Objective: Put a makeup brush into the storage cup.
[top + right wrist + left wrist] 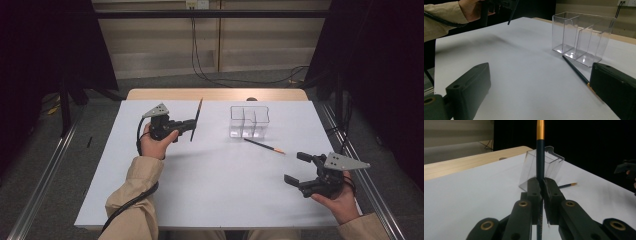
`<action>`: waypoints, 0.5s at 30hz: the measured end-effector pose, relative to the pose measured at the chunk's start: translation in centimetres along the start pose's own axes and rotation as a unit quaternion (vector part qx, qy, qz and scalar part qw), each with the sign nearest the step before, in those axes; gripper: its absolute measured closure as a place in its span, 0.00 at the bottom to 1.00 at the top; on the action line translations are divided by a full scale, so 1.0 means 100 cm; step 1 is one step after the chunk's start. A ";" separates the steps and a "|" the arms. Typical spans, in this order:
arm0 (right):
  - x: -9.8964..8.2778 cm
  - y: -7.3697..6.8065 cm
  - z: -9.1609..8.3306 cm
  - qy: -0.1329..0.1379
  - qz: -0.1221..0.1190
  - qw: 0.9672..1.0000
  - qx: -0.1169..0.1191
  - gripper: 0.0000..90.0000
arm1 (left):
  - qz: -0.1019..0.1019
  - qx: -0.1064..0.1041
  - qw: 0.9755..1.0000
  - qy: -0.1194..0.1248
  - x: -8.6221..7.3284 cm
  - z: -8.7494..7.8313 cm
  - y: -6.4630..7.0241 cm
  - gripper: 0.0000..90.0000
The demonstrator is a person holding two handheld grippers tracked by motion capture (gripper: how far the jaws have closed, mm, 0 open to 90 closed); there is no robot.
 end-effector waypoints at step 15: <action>-0.001 -0.001 0.004 -0.003 0.002 1.000 0.002 0.03 | 0.005 -0.042 0.999 0.014 -0.003 0.013 0.029 0.94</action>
Point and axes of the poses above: each handheld gripper's, and its own axes: z roughly forward along the jaws, x roughly out of its top, y roughly to its right, the point moved 4 cm from there along z, roughly forward along the jaws, and after that the axes turned 15 degrees about z, right-handed, at the moved point
